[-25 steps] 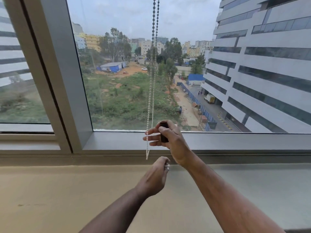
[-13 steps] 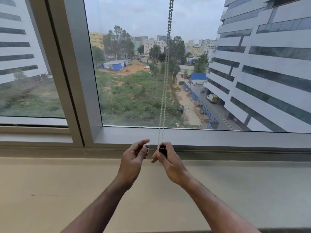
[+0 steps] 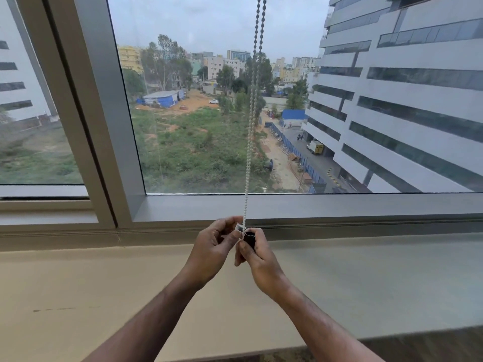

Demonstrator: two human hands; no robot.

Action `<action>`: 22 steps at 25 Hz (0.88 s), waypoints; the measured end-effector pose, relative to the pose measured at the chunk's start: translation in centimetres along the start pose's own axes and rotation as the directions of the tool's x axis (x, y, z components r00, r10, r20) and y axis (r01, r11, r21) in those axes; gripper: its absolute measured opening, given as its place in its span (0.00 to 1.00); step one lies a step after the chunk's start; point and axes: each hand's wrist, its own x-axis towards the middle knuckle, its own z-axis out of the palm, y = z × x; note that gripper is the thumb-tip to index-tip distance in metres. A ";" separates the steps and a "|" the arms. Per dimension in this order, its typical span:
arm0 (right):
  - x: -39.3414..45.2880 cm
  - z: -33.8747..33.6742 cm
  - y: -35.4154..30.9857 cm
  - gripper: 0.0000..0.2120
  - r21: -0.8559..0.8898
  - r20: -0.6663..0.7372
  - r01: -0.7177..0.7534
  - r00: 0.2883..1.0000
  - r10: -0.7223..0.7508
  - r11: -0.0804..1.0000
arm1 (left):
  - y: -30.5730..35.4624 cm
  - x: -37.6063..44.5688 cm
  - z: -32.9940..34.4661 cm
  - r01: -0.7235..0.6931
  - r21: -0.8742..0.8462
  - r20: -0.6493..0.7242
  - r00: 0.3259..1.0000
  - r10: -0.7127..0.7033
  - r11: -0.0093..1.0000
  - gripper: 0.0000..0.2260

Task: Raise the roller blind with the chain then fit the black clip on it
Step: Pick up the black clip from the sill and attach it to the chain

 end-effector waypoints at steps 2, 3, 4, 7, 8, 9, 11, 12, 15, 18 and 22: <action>-0.1 -0.3 0.0 0.09 0.020 0.005 -0.017 1.000 0.017 1.000 | 0.0 0.0 0.4 -0.035 -0.009 0.008 0.999 0.035 0.999 0.14; -0.2 -0.4 -0.1 0.09 0.037 0.006 -0.030 1.000 0.030 0.999 | 0.1 -0.1 0.6 -0.046 -0.028 0.008 0.999 0.046 0.999 0.13; -0.2 -0.4 -0.1 0.10 0.058 0.009 -0.048 0.999 0.047 0.997 | 0.2 -0.2 0.8 -0.049 -0.058 0.016 0.999 0.050 0.997 0.12; -0.1 -0.5 -0.2 0.16 0.128 0.034 -0.115 0.993 0.111 0.985 | 0.2 -0.4 1.2 -0.051 -0.095 0.080 0.995 0.058 0.994 0.11; -0.1 -0.6 -0.3 0.19 0.152 0.045 -0.139 0.990 0.133 0.979 | 0.3 -0.4 1.2 -0.048 -0.094 0.099 0.993 0.057 0.994 0.11; -0.1 -0.7 -0.5 0.21 0.175 0.055 -0.159 0.987 0.152 0.972 | 0.5 -0.4 1.3 -0.046 -0.102 0.118 0.991 0.058 0.994 0.10; -0.3 -0.9 -0.8 0.23 0.226 0.073 -0.190 0.981 0.178 0.955 | 0.9 -0.5 1.4 -0.037 -0.124 0.166 0.985 0.057 0.992 0.09; -0.4 -0.9 -0.9 0.23 0.265 0.085 -0.202 0.979 0.185 0.943 | 1.1 -0.5 1.4 -0.029 -0.126 0.182 0.982 0.052 0.992 0.09; -1.3 -0.9 -1.3 0.21 0.421 0.102 -0.222 0.975 0.197 0.880 | 1.3 -0.9 1.4 -0.058 -0.103 0.184 0.980 0.076 0.993 0.07; -2.4 -1.0 -2.5 0.15 0.457 -0.053 -0.152 0.979 0.197 0.876 | 1.5 -1.4 1.1 -0.090 -0.140 0.167 0.979 0.113 0.986 0.08; -4.1 -2.1 -4.3 0.16 0.147 -0.244 -0.030 0.967 0.066 0.989 | 1.4 -2.0 0.8 -0.086 -0.196 0.128 0.985 0.112 0.977 0.08</action>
